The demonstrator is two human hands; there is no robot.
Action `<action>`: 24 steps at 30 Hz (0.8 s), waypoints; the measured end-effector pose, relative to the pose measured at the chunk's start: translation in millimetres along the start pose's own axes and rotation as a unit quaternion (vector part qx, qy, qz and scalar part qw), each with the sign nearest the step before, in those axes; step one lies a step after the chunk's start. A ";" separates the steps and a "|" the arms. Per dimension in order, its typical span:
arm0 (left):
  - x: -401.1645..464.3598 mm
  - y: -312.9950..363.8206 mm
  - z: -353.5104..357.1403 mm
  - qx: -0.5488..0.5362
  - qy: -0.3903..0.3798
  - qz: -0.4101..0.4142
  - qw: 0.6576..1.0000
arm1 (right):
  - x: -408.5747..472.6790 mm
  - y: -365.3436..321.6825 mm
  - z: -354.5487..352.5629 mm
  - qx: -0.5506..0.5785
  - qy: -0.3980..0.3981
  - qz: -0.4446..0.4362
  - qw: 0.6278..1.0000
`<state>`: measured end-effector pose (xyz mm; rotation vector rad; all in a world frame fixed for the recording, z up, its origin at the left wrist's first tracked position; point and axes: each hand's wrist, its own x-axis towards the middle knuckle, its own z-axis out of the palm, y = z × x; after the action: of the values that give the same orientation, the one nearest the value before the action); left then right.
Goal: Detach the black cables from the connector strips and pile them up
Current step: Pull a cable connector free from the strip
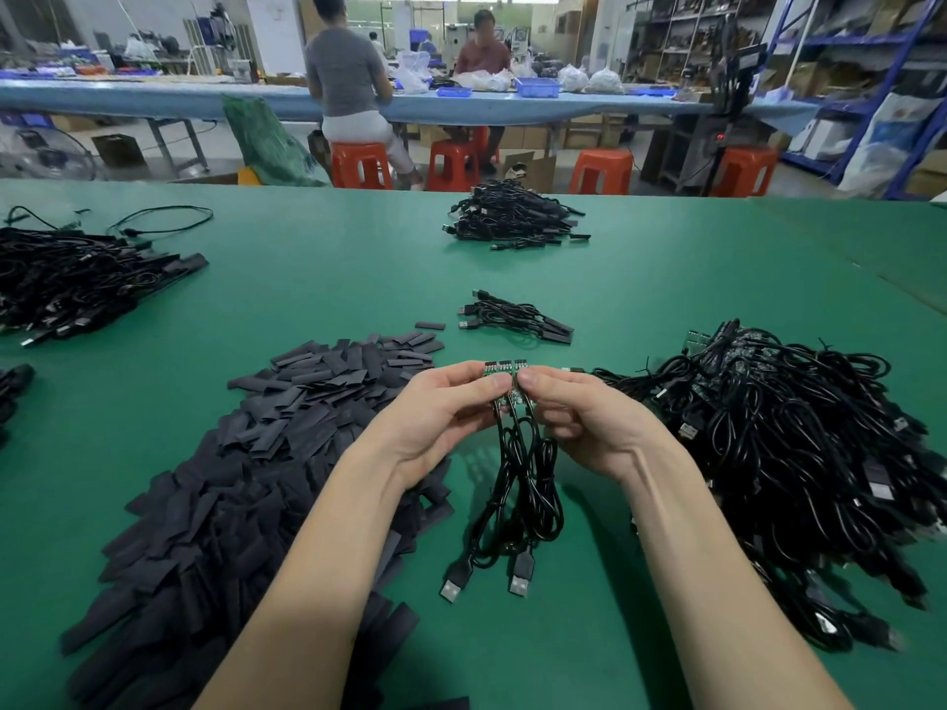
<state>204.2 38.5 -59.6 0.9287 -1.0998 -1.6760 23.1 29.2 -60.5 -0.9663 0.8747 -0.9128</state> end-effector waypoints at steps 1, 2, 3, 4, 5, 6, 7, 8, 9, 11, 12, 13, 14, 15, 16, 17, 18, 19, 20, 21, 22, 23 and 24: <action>-0.5 0.3 -0.9 -0.013 -0.007 -0.007 1.000 | -0.4 1.1 2.2 0.022 -0.013 0.009 1.000; -1.2 0.5 -1.6 -0.024 -0.013 -0.012 1.000 | -0.8 2.3 4.2 0.040 -0.020 0.018 0.999; -1.6 0.6 -2.3 -0.033 -0.018 -0.017 0.999 | -0.8 3.7 5.3 0.057 -0.022 0.028 0.998; -2.0 0.5 -2.4 -0.039 -0.021 -0.022 0.999 | -0.8 4.9 5.7 0.072 -0.019 0.040 0.996; -2.7 0.1 -2.6 -0.046 -0.025 -0.027 0.998 | -1.6 5.3 6.1 0.083 -0.012 0.054 0.995; -2.9 -0.6 -2.9 -0.054 -0.028 -0.032 0.998 | -1.8 5.8 6.5 0.092 -0.006 0.066 0.994; -2.8 -1.5 -3.0 -0.065 -0.032 -0.037 0.997 | -2.1 6.7 7.1 0.102 -0.005 0.074 0.992; -2.8 -2.4 -2.9 -0.080 -0.039 -0.042 0.995 | -1.4 8.3 6.2 0.116 -0.009 0.081 0.990; -2.8 -3.3 -2.3 -0.097 -0.049 -0.045 0.993 | -1.5 9.3 6.0 0.134 -0.016 0.086 0.987; -1.8 -5.6 -1.8 -0.105 -0.059 -0.043 0.992 | -3.5 8.6 6.5 0.148 -0.026 0.084 0.985; -0.9 -7.1 -1.8 -0.081 -0.047 -0.039 0.995 | -4.2 7.3 3.0 0.130 -0.022 0.074 0.989; 0.6 -8.8 -2.2 -0.029 -0.016 -0.031 0.999 | -6.0 4.1 -1.0 0.094 -0.013 0.062 0.994; 2.0 -10.4 -3.1 0.051 0.030 -0.017 0.998 | -8.3 -0.1 -5.7 0.048 0.002 0.049 0.998; 3.0 -12.0 -4.7 0.153 0.083 0.001 0.985 | -10.8 -4.8 -10.6 0.007 0.024 0.041 0.999; 3.8 -13.6 -6.4 0.265 0.129 0.022 0.955 | -11.2 -8.0 -16.4 -0.021 0.052 0.036 0.998; 3.9 -14.8 -7.2 0.371 0.158 0.044 0.914 | -11.8 -10.8 -20.3 -0.039 0.083 0.031 0.995; 3.8 -16.7 -6.1 0.457 0.176 0.067 0.869 | -11.1 -12.5 -22.4 -0.044 0.112 0.024 0.992; 4.3 -19.5 -3.7 0.512 0.189 0.094 0.833 | -10.5 -13.7 -20.9 -0.042 0.134 0.015 0.990; 5.7 -22.5 -1.1 0.535 0.200 0.126 0.811 | -8.8 -13.7 -18.1 -0.034 0.144 0.005 0.989; 7.1 -24.9 2.1 0.528 0.205 0.156 0.809 | -7.3 -13.6 -13.7 -0.026 0.149 -0.004 0.988; 8.0 -25.7 6.3 0.484 0.205 0.174 0.833 | -5.5 -12.9 -8.9 -0.019 0.151 -0.012 0.988; 9.1 -25.6 11.0 0.407 0.193 0.167 0.877 | -4.0 -11.8 -4.7 -0.015 0.153 -0.019 0.988; 9.4 -25.3 16.7 0.313 0.167 0.137 0.925 | -1.9 -9.8 -2.1 -0.012 0.154 -0.024 0.988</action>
<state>179.0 39.1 -79.1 1.3263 -1.4722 -0.8928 18.3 27.5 -51.7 -0.8827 1.1292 -1.1138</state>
